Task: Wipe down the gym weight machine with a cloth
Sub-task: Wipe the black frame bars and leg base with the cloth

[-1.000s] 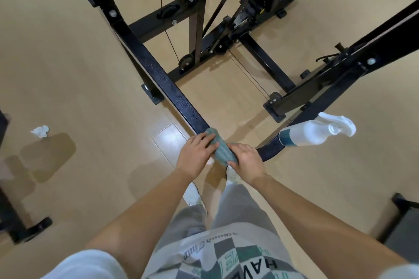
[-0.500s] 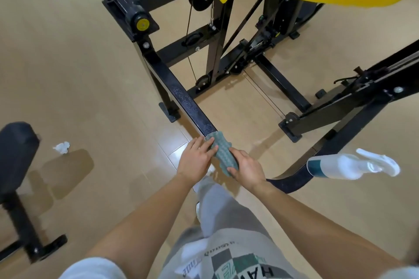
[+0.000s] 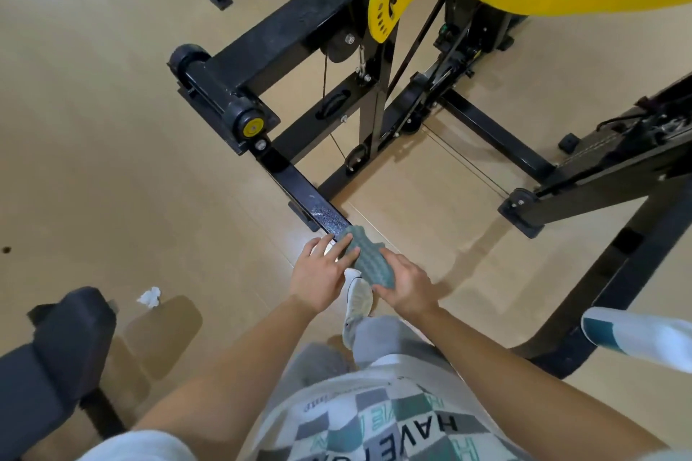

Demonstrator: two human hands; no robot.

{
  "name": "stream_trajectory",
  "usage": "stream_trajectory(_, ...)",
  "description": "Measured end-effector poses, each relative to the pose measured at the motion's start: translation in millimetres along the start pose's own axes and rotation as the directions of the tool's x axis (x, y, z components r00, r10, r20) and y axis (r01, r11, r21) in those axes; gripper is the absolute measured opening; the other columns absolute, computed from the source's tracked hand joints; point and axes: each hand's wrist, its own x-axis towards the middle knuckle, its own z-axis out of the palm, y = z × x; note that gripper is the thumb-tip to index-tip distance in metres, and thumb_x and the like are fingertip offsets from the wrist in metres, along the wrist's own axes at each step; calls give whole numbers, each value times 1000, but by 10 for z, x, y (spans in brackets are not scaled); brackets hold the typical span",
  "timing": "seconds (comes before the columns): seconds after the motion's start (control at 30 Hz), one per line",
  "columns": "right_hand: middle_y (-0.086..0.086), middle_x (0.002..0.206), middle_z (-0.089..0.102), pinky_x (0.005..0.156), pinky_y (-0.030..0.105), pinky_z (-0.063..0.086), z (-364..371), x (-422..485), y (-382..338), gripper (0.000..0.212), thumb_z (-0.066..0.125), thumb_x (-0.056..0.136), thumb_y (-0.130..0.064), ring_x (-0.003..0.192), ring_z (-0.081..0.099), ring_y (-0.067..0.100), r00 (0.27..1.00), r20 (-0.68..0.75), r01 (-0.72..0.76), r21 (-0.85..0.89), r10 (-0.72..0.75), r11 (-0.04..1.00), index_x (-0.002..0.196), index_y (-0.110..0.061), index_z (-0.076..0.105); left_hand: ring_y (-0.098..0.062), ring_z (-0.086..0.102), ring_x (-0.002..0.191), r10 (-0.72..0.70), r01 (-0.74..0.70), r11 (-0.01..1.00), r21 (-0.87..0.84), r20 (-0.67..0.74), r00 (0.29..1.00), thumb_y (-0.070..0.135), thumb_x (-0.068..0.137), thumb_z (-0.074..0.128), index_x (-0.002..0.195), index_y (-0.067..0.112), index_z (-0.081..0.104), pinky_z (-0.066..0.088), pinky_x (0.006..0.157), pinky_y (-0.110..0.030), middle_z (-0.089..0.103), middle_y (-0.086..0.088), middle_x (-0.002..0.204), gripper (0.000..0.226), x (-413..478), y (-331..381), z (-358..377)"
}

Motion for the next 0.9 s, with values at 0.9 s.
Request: stream_trajectory(0.9,3,129,63,103,21,36,17,1422,-1254,60,53,89,4,120,57,22,995,89,-65,129,54,989,142,-25,57,-28,72,87,-511,279,-730,-624,770,382,10,93,71,91,11,56,62,76,-32,69,-16,97,15,780,-1087,-175)
